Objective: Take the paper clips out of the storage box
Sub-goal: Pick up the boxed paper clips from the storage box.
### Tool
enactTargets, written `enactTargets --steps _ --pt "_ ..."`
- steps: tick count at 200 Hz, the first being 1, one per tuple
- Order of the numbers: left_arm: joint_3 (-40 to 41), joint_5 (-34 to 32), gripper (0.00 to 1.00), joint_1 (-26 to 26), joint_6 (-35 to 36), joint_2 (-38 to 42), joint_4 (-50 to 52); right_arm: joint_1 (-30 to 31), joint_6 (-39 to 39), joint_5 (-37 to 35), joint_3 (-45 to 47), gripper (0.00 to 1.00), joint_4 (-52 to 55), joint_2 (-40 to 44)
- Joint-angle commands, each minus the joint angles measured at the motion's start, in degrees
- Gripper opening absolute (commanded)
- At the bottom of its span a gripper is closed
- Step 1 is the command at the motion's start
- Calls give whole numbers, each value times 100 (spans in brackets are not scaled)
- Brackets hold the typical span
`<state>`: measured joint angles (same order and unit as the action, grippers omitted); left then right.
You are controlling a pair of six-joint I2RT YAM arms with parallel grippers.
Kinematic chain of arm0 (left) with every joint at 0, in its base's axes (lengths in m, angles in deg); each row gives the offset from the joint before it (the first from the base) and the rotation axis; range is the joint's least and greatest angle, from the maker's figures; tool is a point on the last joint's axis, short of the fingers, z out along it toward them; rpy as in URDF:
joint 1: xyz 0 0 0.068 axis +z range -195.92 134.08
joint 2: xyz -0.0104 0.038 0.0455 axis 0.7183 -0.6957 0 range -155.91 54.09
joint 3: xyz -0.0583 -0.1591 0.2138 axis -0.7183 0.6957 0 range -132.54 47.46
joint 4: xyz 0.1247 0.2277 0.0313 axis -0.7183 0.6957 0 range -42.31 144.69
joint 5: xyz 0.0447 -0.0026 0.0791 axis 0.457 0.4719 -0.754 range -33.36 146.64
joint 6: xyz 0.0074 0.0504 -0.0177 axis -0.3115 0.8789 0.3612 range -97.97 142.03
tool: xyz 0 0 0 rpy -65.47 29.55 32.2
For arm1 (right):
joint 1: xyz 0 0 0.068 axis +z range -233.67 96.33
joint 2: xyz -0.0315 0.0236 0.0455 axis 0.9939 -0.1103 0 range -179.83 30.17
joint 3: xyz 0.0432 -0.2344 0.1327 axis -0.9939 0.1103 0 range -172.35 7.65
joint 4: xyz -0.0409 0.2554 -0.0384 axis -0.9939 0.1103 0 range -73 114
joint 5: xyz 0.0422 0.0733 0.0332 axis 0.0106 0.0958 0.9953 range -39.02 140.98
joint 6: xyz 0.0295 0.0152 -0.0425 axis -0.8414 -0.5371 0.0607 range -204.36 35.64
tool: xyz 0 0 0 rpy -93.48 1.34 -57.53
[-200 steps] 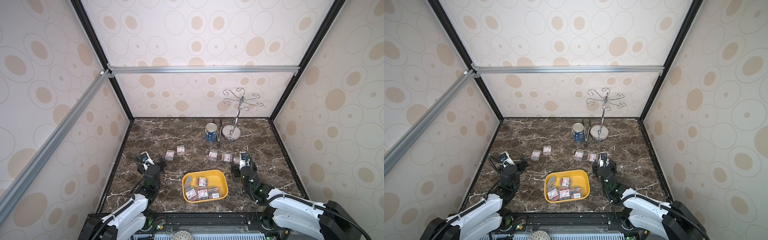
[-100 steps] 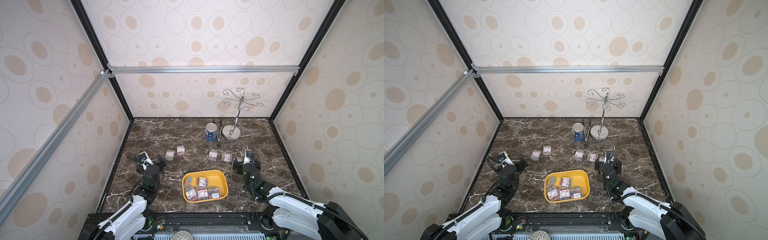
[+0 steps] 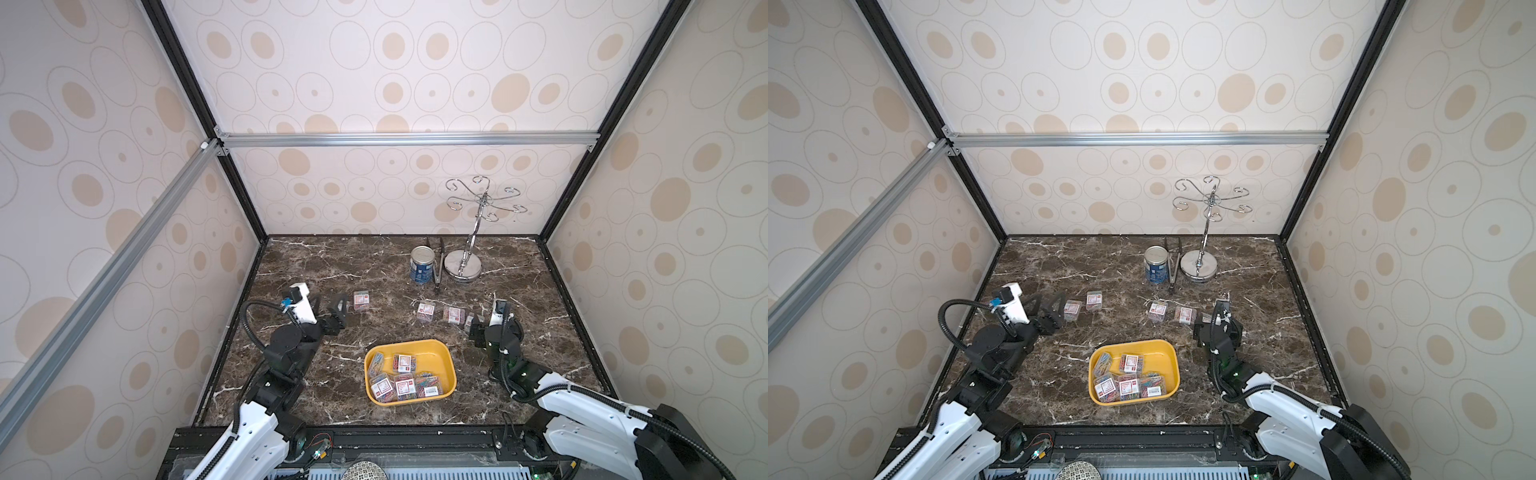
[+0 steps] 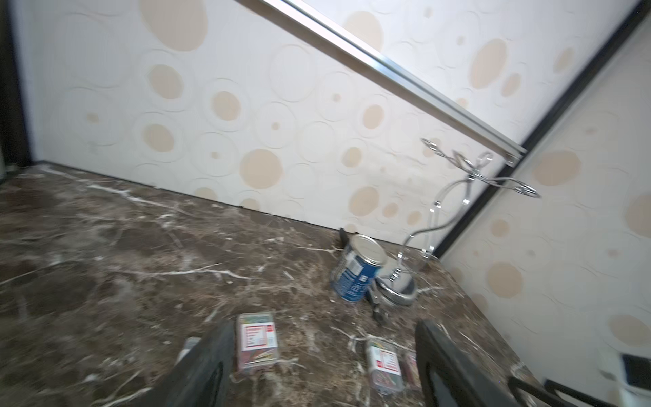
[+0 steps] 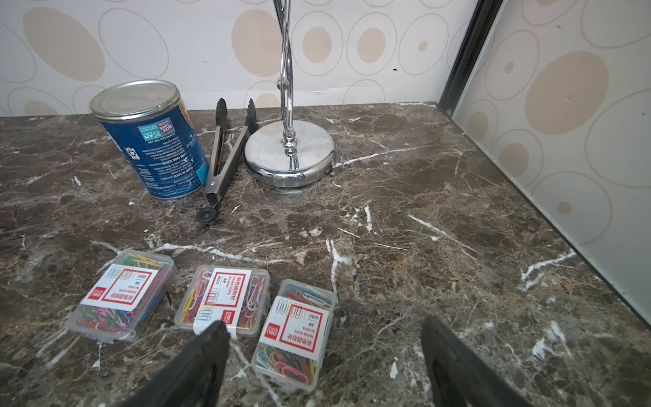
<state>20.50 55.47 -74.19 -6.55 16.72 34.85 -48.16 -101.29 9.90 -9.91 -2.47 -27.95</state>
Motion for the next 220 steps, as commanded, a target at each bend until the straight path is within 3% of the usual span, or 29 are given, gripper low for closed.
enactTargets --steps 1,19,36,89,124,220 --pt "-657 22 78 -927 498 -533 930 -35 -100 -128 -210 86 156 -93" --pt "-1029 -485 76 -1758 649 -1153 1288 -44 -133 -145 -221 87 200 -85" --pt "-1303 -641 72 -2204 715 -1726 1545 -42 -132 -141 -213 87 168 -93" --pt "-1622 523 65 -3071 1096 -2736 2038 -51 -133 -155 -248 87 164 -163" --pt "-1623 526 76 -3667 1223 -3031 2180 -49 -137 -161 -265 87 204 -173" --pt "-1725 512 77 -4110 1713 -3986 1927 -46 -144 -155 -291 87 244 -193"
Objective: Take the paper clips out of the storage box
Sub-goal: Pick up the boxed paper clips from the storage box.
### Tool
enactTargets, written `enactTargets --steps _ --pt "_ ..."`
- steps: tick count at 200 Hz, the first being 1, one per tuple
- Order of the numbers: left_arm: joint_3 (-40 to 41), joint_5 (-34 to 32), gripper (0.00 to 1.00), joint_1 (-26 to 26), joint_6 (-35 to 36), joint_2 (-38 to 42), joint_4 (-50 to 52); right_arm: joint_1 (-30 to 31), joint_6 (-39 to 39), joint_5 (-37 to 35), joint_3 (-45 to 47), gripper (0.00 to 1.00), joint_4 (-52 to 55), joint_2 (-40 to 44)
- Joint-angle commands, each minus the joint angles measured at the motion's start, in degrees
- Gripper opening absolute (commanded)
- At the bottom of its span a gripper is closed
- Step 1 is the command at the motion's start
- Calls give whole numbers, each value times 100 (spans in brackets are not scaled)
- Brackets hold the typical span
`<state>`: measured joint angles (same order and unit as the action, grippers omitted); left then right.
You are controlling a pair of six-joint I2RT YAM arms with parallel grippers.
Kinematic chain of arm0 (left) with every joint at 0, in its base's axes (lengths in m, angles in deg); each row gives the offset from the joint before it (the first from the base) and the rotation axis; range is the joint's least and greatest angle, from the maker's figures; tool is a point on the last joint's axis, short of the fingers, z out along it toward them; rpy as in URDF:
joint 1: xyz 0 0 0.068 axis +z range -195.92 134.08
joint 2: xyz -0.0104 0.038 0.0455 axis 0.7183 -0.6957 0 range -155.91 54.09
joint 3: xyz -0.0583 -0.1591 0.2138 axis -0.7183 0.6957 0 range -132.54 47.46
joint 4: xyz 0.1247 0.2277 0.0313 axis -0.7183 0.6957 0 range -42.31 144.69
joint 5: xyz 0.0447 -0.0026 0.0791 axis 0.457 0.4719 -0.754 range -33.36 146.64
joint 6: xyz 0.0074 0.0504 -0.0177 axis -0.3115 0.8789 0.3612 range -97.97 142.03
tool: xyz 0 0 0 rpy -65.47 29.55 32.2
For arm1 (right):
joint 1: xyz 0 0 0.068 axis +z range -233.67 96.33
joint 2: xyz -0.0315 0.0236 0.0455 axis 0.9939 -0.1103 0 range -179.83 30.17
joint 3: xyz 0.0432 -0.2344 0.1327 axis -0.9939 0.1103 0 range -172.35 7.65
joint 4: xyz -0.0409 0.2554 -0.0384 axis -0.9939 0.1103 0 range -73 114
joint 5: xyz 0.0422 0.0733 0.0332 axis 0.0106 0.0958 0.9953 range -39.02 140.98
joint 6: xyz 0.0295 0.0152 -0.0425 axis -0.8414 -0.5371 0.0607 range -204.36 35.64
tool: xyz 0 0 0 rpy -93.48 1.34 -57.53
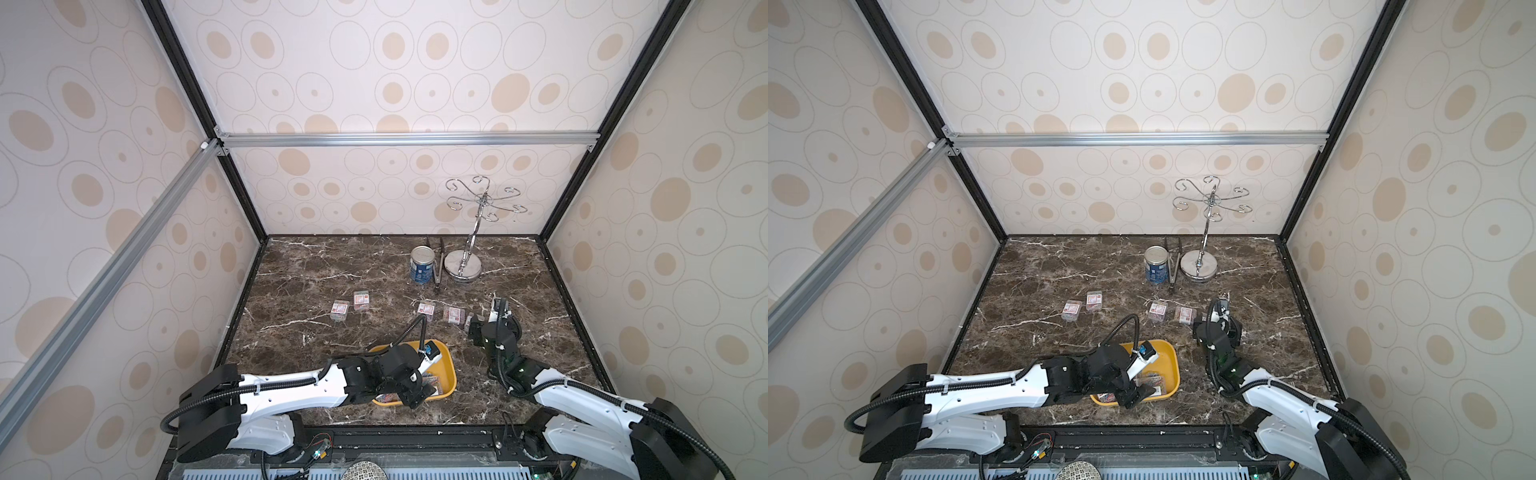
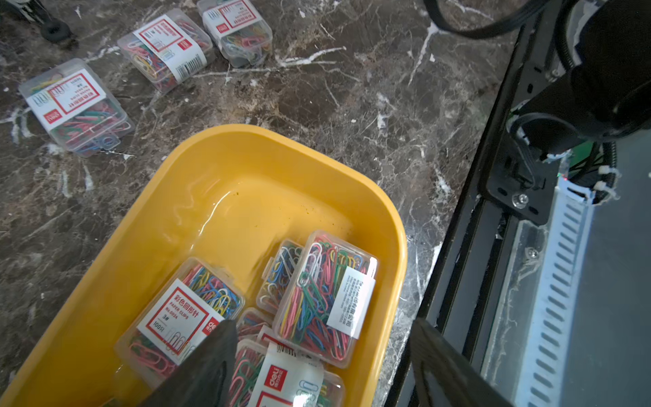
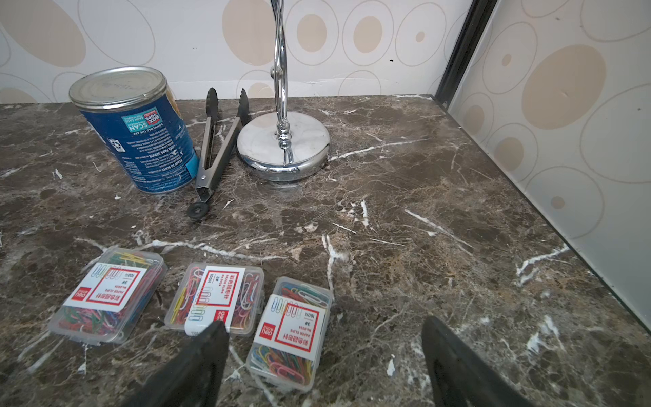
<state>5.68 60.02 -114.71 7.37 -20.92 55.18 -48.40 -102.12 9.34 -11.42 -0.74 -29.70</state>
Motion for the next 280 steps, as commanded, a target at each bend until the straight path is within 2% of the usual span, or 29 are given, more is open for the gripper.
enactTargets --steps 1,63,133,175,216,242,259,280 --pt "-243 67 77 -56 322 -237 -111 -21 -61 -98 -141 87 70 -21" --pt "-463 531 78 -55 375 -803 -20 -25 -62 -104 -184 87 103 -75" --pt "-499 401 92 -60 397 -1113 103 -27 -71 -107 -176 87 104 -50" --pt "-673 241 94 -62 441 -1506 292 -21 -81 -98 -132 87 97 19" --pt "-717 223 98 -62 554 -1490 332 -26 -71 -107 -158 87 106 -33" --pt "-759 -267 97 -48 474 -1450 415 -23 -71 -106 -143 87 96 -15" --pt "-812 -499 97 -5 364 -1274 420 -22 -79 -106 -132 87 109 10" --pt "-873 -382 95 33 311 -896 286 -20 -80 -107 -141 87 87 -15"
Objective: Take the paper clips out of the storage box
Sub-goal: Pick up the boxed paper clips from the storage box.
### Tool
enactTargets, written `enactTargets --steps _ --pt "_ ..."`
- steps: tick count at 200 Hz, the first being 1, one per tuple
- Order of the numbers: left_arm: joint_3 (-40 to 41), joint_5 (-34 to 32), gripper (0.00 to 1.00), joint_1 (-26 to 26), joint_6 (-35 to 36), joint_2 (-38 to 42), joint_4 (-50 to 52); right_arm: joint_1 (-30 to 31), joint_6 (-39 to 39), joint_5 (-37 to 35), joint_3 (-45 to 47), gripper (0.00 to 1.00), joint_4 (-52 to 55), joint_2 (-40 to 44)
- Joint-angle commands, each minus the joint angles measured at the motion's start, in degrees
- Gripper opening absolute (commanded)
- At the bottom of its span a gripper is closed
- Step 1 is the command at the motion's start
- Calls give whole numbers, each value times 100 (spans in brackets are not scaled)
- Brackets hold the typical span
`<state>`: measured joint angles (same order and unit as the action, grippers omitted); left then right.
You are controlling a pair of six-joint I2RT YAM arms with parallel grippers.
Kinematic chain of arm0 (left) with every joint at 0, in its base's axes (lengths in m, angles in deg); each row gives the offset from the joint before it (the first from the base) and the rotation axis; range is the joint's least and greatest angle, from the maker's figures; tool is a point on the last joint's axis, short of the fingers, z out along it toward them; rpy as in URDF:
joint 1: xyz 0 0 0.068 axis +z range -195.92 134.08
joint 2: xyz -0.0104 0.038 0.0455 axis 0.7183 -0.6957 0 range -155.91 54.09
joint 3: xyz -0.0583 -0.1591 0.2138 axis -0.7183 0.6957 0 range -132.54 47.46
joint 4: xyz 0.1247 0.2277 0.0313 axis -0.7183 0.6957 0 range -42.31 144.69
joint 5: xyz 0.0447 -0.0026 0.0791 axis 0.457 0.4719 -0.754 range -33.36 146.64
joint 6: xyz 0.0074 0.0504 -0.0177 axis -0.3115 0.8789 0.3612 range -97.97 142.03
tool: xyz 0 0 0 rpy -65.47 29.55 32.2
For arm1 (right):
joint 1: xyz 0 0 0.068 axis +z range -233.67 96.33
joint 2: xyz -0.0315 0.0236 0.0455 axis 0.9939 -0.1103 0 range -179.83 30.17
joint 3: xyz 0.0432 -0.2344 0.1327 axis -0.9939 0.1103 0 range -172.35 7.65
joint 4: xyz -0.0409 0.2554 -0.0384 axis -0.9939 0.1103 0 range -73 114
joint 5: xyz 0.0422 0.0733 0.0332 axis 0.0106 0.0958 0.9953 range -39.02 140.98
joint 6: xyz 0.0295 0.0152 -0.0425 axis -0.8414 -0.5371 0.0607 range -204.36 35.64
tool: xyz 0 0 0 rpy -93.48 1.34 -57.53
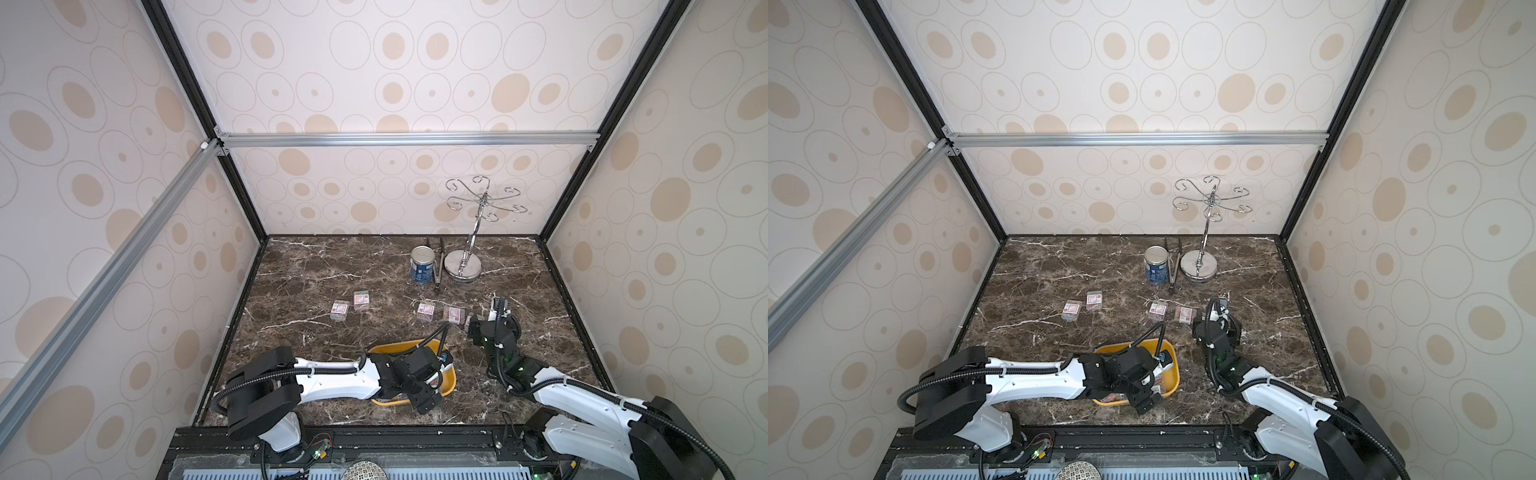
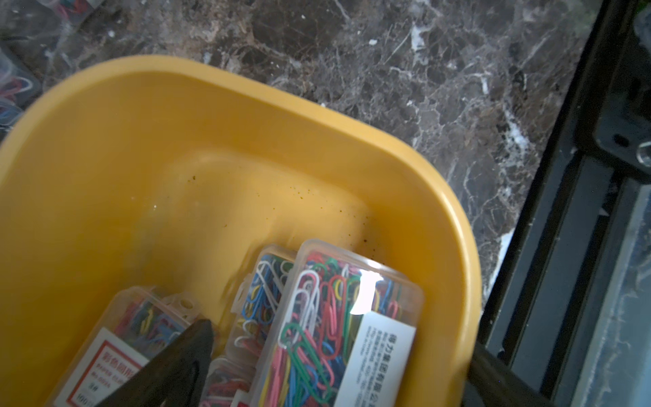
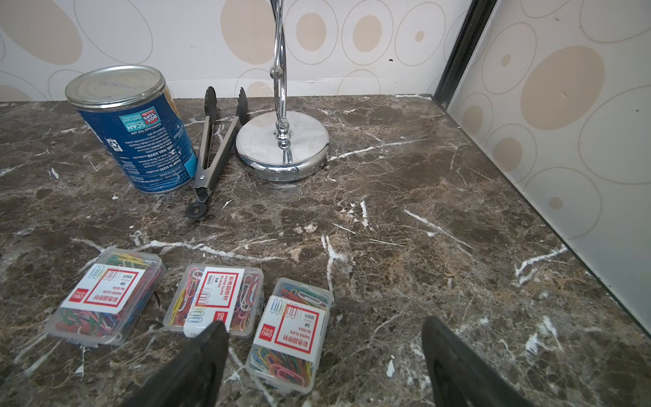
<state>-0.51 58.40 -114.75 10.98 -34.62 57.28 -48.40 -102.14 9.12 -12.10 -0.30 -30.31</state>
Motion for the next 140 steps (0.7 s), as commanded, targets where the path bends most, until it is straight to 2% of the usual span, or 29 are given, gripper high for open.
enactTargets --steps 1,30,52,87,140 --pt "-252 -211 95 37 -48 493 64 -20 -73 -85 -73 87 43 42" --pt "-164 -183 95 114 -20 1113 -172 -27 -76 -85 -88 87 51 35" --pt "-27 -431 93 271 -83 1361 -251 -23 -76 -83 -82 87 51 37" --pt "-126 -791 91 472 -344 1101 163 -28 -84 -85 -82 87 18 7" --pt "-277 -419 91 474 -397 485 285 -20 -86 -116 -214 87 96 -175"
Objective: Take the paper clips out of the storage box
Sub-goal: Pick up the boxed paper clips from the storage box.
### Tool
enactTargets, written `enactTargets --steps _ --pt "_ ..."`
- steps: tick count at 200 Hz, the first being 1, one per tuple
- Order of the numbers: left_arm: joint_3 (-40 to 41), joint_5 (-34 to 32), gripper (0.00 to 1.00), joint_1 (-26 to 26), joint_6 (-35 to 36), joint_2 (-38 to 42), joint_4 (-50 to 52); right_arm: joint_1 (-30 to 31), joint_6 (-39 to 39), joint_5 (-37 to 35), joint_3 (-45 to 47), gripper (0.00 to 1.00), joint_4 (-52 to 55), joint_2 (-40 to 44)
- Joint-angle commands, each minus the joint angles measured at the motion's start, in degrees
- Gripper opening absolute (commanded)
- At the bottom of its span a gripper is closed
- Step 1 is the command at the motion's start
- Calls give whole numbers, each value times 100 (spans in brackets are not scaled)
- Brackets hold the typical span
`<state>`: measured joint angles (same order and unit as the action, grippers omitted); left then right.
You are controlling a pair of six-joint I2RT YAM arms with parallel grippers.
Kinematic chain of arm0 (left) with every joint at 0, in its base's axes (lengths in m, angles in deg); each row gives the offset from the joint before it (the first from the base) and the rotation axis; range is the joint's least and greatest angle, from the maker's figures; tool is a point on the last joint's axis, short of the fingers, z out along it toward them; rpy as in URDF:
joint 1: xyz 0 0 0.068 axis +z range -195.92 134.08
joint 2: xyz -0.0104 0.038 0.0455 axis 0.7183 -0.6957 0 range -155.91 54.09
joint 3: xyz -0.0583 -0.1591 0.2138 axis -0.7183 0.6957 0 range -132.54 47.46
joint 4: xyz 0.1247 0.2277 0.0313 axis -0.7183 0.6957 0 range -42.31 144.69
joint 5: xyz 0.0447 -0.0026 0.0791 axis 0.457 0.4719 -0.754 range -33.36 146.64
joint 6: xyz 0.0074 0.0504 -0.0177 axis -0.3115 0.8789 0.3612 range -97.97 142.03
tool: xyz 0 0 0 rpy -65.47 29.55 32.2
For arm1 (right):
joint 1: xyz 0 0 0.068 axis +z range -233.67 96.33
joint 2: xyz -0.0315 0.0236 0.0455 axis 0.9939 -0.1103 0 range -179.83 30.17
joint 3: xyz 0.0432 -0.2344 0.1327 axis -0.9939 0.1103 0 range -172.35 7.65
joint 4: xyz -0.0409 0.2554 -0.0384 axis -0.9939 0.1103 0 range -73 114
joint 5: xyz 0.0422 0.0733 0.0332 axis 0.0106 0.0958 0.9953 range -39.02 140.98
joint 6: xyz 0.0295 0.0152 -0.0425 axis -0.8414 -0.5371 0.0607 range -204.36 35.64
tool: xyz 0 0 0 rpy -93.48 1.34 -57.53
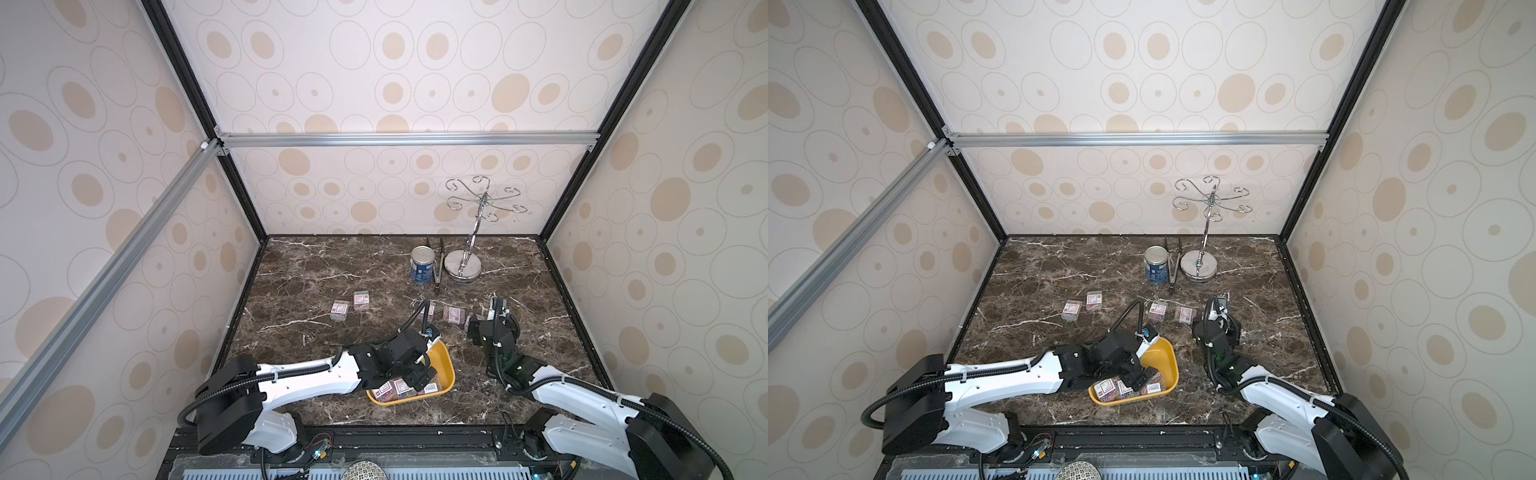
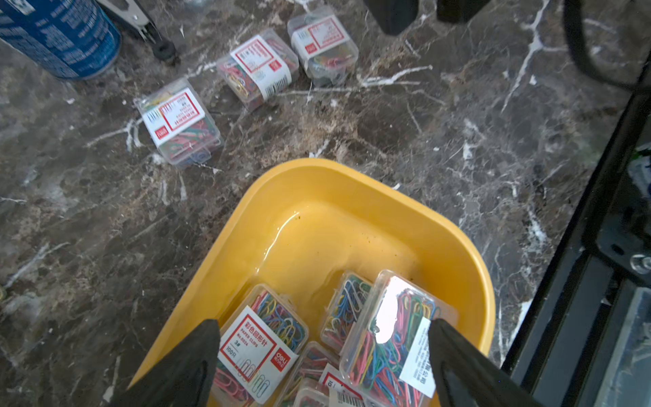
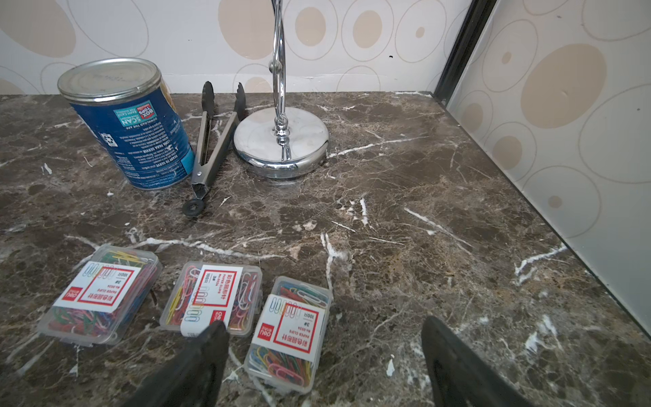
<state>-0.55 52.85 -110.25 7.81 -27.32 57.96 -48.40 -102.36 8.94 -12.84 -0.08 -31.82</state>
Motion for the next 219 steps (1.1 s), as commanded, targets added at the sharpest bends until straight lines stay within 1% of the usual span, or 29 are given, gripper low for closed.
enactTargets --steps 1,23,31,41,57,67,85,96,110,120,135,150,156,162,175,182,189,193,198,199,204,210,219 --pt "-285 143 91 25 -76 -258 224 -20 -68 -100 -139 87 83 -28" --pt "-533 243 92 16 -103 -598 363 -22 -86 -102 -118 87 84 13" --pt "-644 169 92 4 -233 -700 447 -21 -85 -102 -113 87 87 17" --pt "-841 -162 91 -20 -626 -822 591 -28 -82 -102 -112 87 82 21" --pt "-1127 -743 90 -121 -1469 -946 850 -27 -82 -102 -113 87 86 18" --pt "-1214 -999 89 -211 -1816 -933 932 -24 -93 -100 -117 87 76 -2" --pt "-1177 -1364 89 -310 -2216 -796 868 -21 -92 -111 -139 87 75 -39" --pt "-1196 -1776 88 -309 -2567 -722 1061 -27 -92 -120 -148 87 39 -68" --pt "-1292 -2026 88 -310 -2944 -600 1297 -28 -81 -133 -171 87 41 -112" --pt "-1341 -2225 85 -314 -3270 -459 1318 -24 -85 -143 -204 87 78 -133" --pt "-1465 -2630 86 -305 -4102 -267 1642 -24 -90 -134 -206 87 139 -108" --pt "-1455 -2945 95 -304 -4116 -84 1818 -21 -99 -121 -162 87 146 -23" --pt "-1352 -3205 99 -287 -4423 11 1934 -21 -99 -111 -136 87 136 10" --pt "-1194 -3355 100 -275 -4720 119 2023 -24 -100 -111 -110 87 113 51" --pt "-663 -3146 100 -205 -4960 422 1625 -25 -99 -102 -70 87 98 106" --pt "-479 -2888 96 -177 -5053 588 1424 -24 -105 -102 -61 87 101 125" --pt "-388 -2673 88 -168 -5170 731 1306 -27 -99 -94 -56 87 104 134" --pt "-406 -2589 82 -169 -5325 762 1384 -22 -103 -94 -58 87 104 135" --pt "-477 -2520 78 -175 -5485 777 1524 -26 -107 -94 -62 87 103 136" --pt "-510 -2503 75 -175 -5512 781 1549 -23 -112 -94 -61 87 106 135" --pt "-628 -2445 71 -198 -5609 755 1678 -24 -107 -94 -56 87 106 131" --pt "-772 -2408 69 -235 -5754 719 1869 -26 -107 -94 -60 87 100 114" --pt "-968 -2456 69 -325 -6022 636 2130 -22 -99 -102 -85 87 81 82"
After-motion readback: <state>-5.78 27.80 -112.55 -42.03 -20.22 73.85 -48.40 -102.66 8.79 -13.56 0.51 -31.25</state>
